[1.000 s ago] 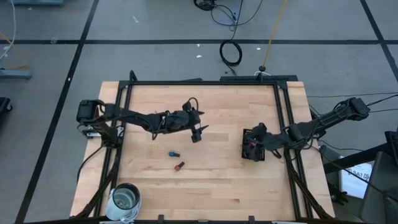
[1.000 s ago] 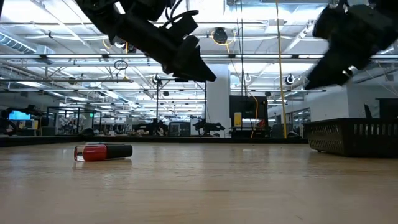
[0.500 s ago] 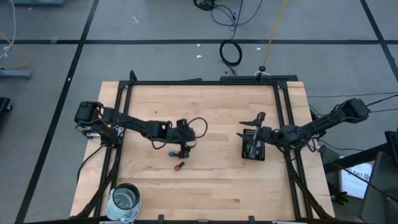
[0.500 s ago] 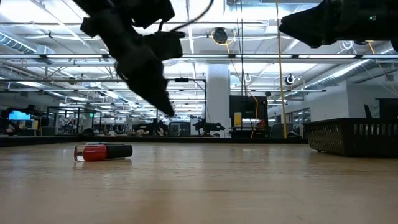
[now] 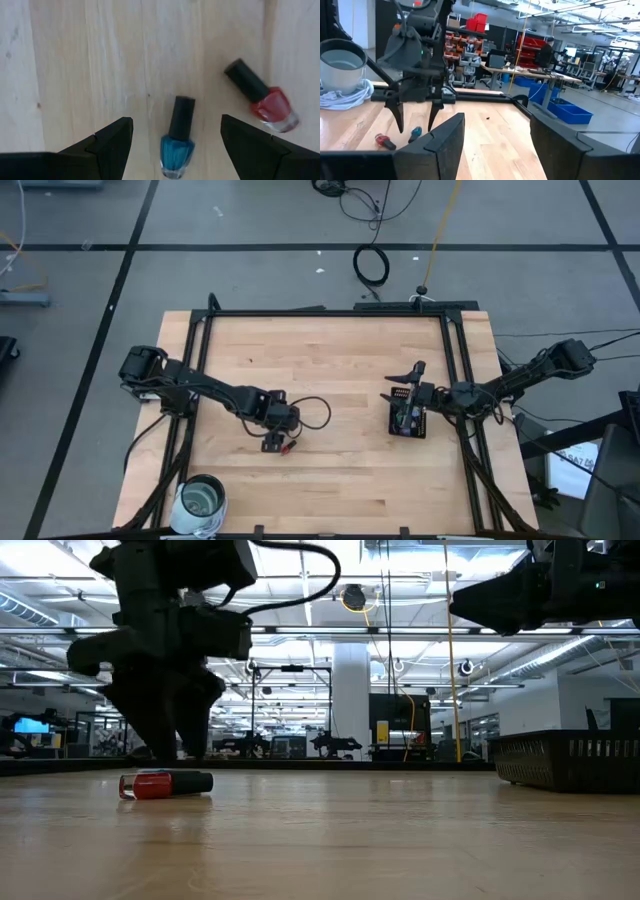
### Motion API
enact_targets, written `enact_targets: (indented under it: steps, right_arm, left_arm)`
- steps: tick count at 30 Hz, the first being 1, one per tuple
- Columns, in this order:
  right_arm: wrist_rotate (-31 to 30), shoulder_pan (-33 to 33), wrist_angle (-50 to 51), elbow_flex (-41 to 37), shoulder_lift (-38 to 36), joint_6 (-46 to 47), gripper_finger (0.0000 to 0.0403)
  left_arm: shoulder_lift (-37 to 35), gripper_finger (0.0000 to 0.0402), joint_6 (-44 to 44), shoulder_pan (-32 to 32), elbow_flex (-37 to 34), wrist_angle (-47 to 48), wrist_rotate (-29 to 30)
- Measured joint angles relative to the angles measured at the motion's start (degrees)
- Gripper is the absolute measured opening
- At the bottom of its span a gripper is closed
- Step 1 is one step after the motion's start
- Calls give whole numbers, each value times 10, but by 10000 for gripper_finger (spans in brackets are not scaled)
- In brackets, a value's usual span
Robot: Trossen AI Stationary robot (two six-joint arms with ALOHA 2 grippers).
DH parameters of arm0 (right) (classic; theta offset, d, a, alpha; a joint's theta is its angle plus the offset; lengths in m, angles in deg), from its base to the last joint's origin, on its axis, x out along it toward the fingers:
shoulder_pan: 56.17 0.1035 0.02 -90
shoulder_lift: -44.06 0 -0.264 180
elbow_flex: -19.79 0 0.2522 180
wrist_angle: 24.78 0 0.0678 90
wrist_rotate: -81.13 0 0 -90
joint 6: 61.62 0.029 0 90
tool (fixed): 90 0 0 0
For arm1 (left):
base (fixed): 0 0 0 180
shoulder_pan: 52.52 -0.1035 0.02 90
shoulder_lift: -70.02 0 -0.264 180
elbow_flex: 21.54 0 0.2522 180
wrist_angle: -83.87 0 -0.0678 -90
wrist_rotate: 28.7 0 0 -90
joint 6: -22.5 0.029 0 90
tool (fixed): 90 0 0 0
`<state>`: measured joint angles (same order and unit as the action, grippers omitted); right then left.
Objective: Pick & Place Nail Polish
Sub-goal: Put the dark blue nail polish into the black basket
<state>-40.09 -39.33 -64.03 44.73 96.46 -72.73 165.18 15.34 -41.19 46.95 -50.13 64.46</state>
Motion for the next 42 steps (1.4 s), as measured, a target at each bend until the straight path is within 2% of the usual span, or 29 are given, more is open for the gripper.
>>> enact_targets:
  steps: [12,21,25,33,36,39,42]
  right_arm:
    - [14,0,-1,0,0,6,212]
    - [14,0,1,0,0,17,212]
    - [14,0,1,0,0,15,212]
    - [14,0,2,0,0,20,212]
    - [14,0,6,0,0,27,212]
    - [14,0,13,0,0,29,212]
    - [14,0,15,0,0,29,212]
  left_arm:
    - [47,296,12,-1,-7,-38,-7]
    - [80,286,6,-2,-3,-13,-34]
    - [76,238,4,-2,-4,-2,-41]
    - [74,96,-24,-1,-5,1,-36]
    - [74,56,-25,0,-5,-4,-27]
    - [74,37,-29,-1,-6,-12,-26]
    - [74,37,-18,-1,-6,-16,-25]
